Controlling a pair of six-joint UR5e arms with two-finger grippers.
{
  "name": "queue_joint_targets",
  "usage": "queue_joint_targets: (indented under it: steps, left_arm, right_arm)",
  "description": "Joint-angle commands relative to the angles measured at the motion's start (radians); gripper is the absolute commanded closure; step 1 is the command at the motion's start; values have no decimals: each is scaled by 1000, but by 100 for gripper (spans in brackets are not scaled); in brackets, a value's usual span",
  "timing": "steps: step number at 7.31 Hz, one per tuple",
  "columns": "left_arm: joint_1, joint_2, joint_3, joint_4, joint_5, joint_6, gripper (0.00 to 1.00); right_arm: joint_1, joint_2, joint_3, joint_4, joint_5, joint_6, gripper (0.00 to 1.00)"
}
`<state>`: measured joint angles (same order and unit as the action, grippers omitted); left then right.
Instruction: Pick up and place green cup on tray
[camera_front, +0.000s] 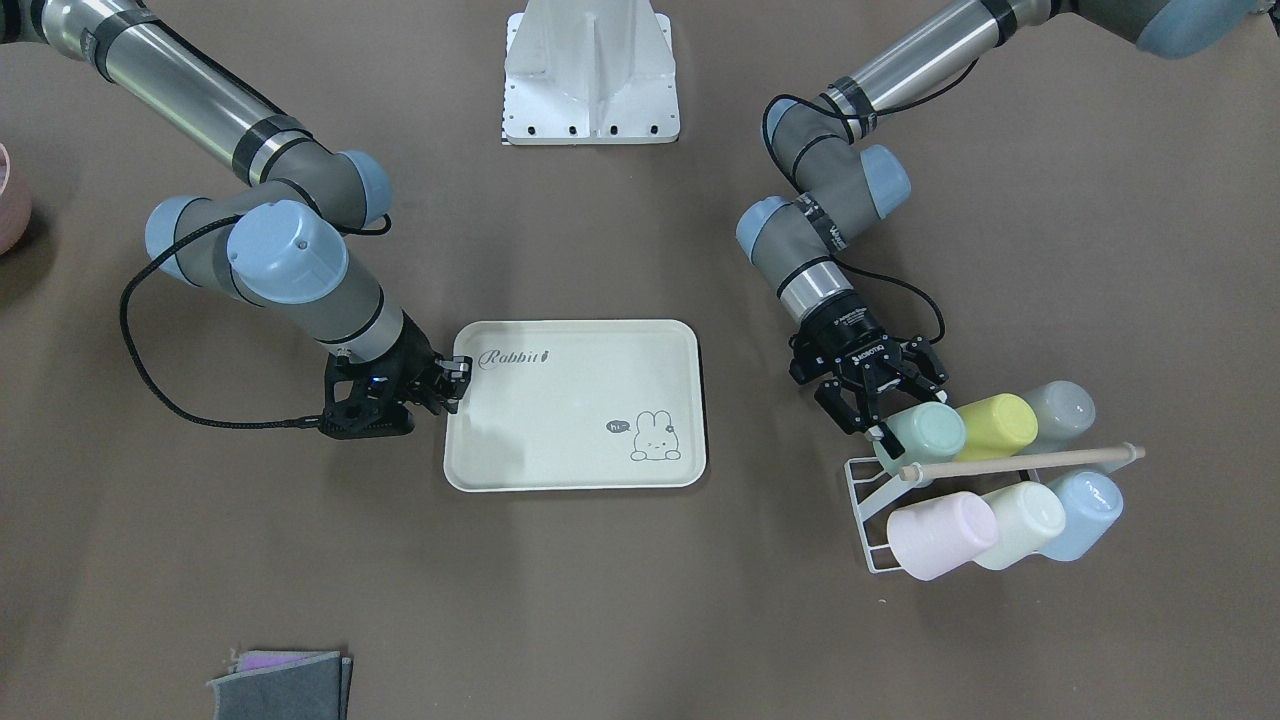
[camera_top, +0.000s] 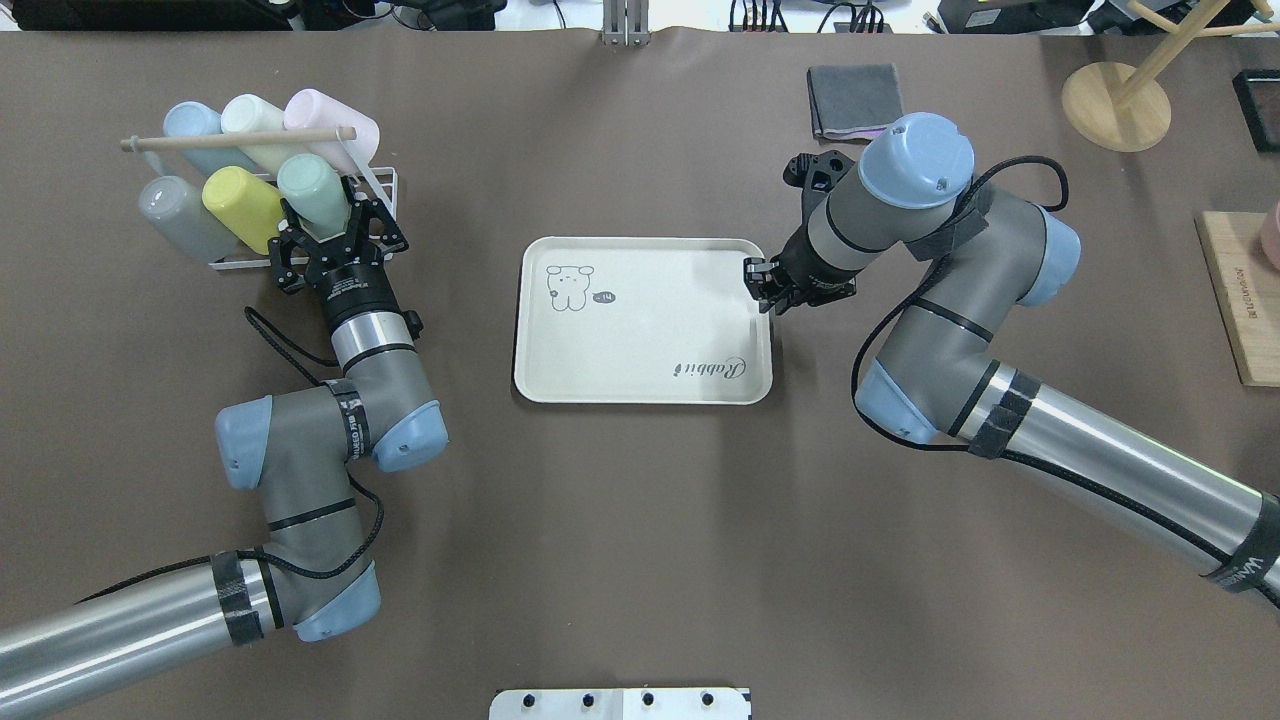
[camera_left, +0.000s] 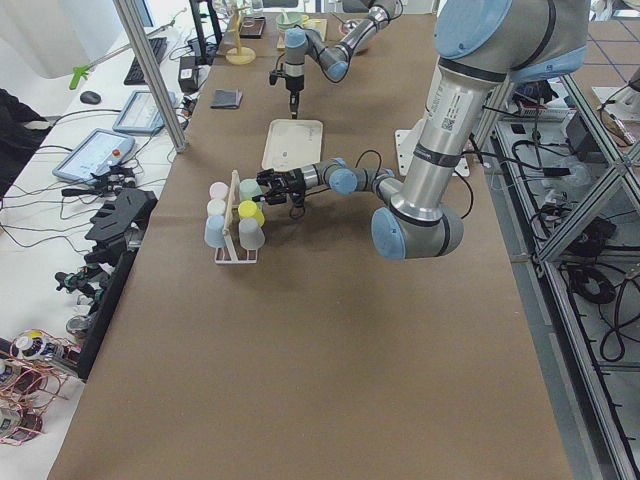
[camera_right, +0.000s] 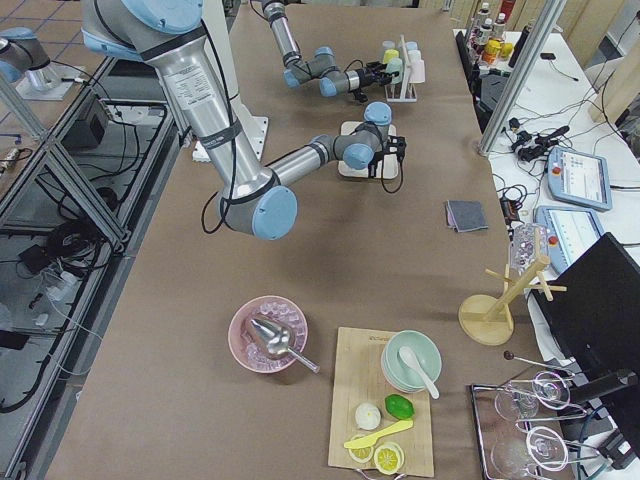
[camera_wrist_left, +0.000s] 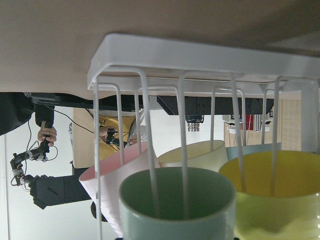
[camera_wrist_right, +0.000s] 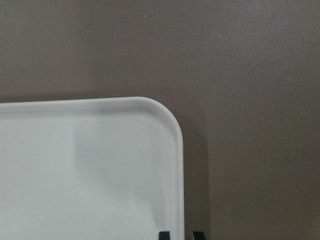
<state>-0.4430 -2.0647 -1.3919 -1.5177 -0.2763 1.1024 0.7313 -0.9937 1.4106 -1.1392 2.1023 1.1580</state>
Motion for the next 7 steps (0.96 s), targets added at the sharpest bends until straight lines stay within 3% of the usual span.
queue_joint_targets:
  steps: [1, 3, 6, 7]
  left_arm:
    - [-23, 2, -18, 2, 5, 1, 82]
    - [-29, 6, -67, -4, 5, 94, 85]
    - [-29, 24, -140, -4, 5, 123, 85]
    - [-32, 49, -215, -6, 5, 158, 85]
  right_arm:
    - [52, -6, 43, -109, 24, -21, 0]
    - [130, -45, 70, -169, 53, -178, 0]
    - [287, -159, 270, -478, 54, -629, 0]
    - [348, -219, 331, -570, 61, -737, 0]
